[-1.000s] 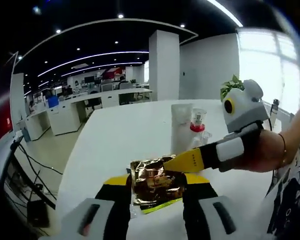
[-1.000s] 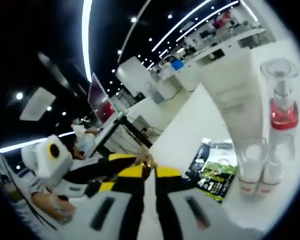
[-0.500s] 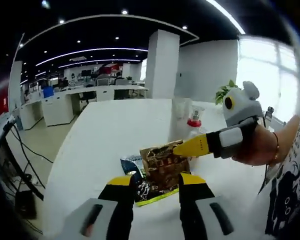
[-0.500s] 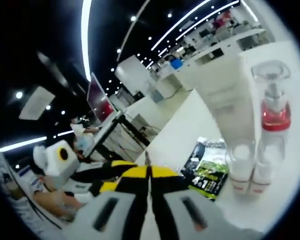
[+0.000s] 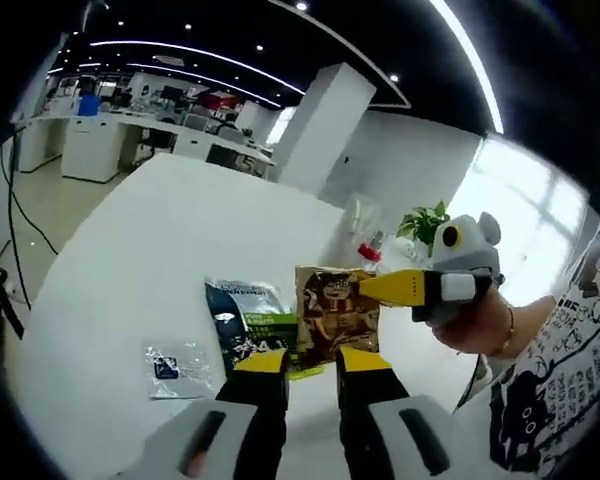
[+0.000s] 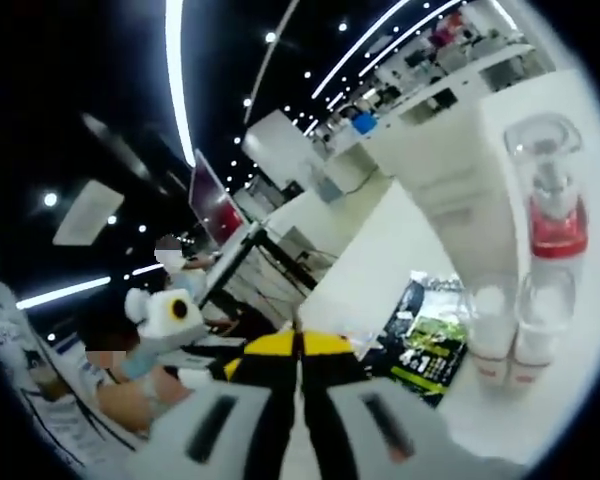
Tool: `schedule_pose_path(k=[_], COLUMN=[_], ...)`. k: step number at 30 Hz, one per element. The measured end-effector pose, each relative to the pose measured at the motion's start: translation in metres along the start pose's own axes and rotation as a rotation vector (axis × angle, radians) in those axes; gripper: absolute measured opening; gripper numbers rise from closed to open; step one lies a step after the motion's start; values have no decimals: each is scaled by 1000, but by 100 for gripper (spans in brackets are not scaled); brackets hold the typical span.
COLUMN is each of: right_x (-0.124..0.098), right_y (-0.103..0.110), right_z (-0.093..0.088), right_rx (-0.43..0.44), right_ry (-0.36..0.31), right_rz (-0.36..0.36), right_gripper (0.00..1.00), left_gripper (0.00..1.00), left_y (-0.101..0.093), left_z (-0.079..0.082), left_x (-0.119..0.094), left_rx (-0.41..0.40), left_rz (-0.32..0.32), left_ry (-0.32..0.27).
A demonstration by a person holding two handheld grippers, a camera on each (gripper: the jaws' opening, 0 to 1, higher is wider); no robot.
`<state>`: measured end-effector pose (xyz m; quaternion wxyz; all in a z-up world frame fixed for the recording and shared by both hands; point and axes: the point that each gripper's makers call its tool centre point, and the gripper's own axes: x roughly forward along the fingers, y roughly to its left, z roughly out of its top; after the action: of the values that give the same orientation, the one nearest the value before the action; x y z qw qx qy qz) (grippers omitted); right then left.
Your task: Arrange the skincare products in the storage area until every visible bottle or jar stands upright without overlapping.
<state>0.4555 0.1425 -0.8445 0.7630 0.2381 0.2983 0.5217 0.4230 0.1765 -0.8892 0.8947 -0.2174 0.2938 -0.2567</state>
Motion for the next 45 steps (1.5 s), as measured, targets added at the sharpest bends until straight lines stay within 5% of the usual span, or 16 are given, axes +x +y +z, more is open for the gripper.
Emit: schedule_pose_path(k=[10,18,35,45], right_x=[13,41,107,133], right_y=[4,0,-32,-79], right_z=[-1,8,30,20], right_rx=[-119,-461,-534,-515], right_ry=[35,156,283,413], right_rz=[-27,-151,-278,-371], right_gripper=[0,0,1,1], left_gripper=[2,1,0,1], left_y=[8,31,93,131], left_z=[3,21,65,50], left_x=[-5,-8,-4,26], left_rx=[15,0,14,-29], left_rz=[66,185,376,435], left_ry=[-3,-25,5,139])
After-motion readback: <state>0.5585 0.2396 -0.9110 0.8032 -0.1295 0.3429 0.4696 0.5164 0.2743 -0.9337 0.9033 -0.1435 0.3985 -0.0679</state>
